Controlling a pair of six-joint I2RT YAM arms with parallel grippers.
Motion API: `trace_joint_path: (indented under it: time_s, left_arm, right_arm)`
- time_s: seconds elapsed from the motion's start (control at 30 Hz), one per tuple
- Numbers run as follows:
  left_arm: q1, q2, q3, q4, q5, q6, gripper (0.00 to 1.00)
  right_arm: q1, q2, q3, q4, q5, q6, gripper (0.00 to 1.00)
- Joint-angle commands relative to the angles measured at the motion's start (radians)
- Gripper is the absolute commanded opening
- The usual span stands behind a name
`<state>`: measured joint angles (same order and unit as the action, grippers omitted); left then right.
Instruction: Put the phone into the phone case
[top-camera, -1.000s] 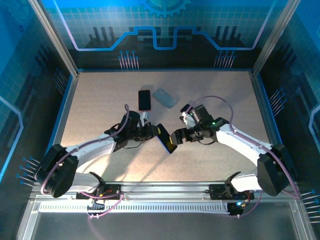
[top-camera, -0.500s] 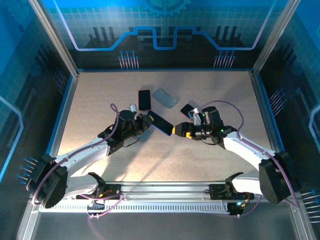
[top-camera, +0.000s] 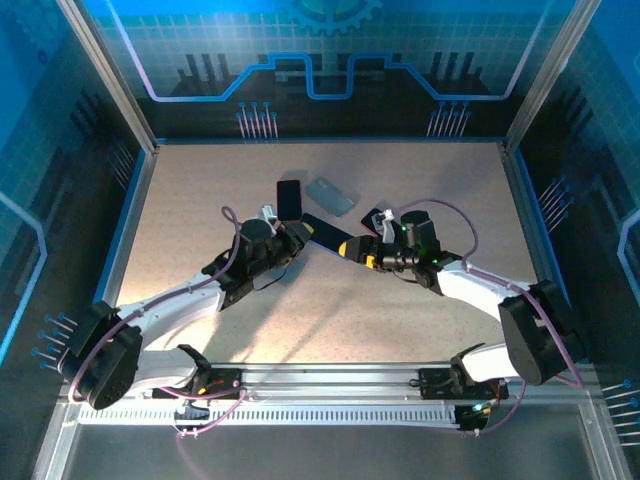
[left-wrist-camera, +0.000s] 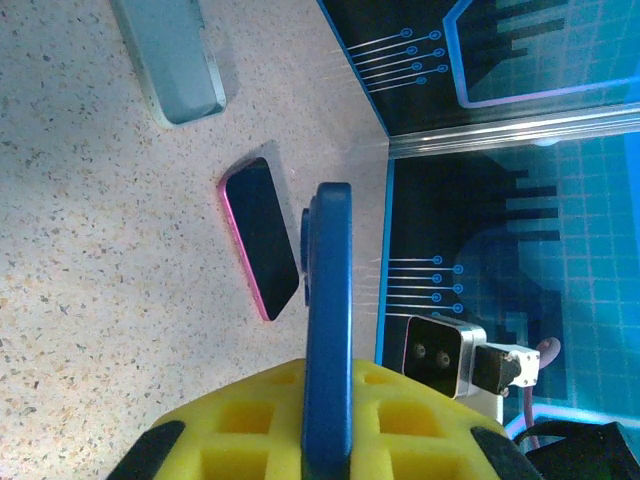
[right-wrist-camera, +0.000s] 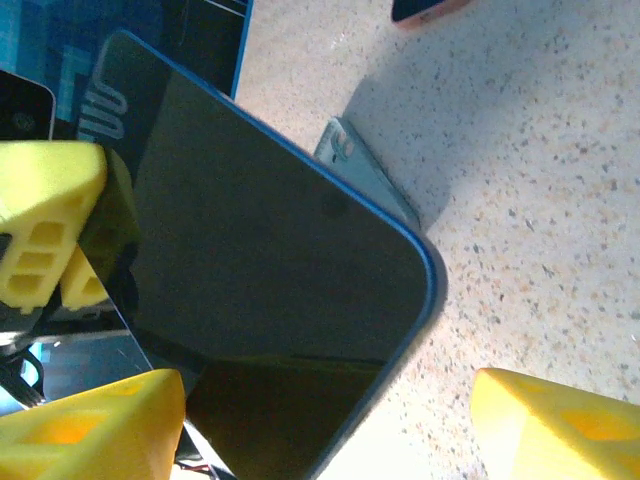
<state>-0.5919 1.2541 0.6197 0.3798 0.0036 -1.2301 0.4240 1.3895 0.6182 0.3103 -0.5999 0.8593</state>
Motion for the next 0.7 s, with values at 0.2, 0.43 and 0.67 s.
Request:
trace_joint_path:
  time_s: [0.2,0.43,0.67]
  left_arm:
    - [-0.032,0.021,-0.003,0.139,0.01,-0.051,0.0]
    - [-0.034,0.015,0.018,0.078,0.01,-0.023,0.0]
    - [-0.035,0.013,0.025,-0.005,-0.005,0.017,0.2]
  right_arm:
    - [-0.011,0.081,0.0,0.238,-0.012,0.085,0.64]
    - [-0.011,0.074,-0.004,0.274,0.007,0.101,0.38]
    - [-0.011,0.004,-0.008,0.196,0.045,0.069,0.12]
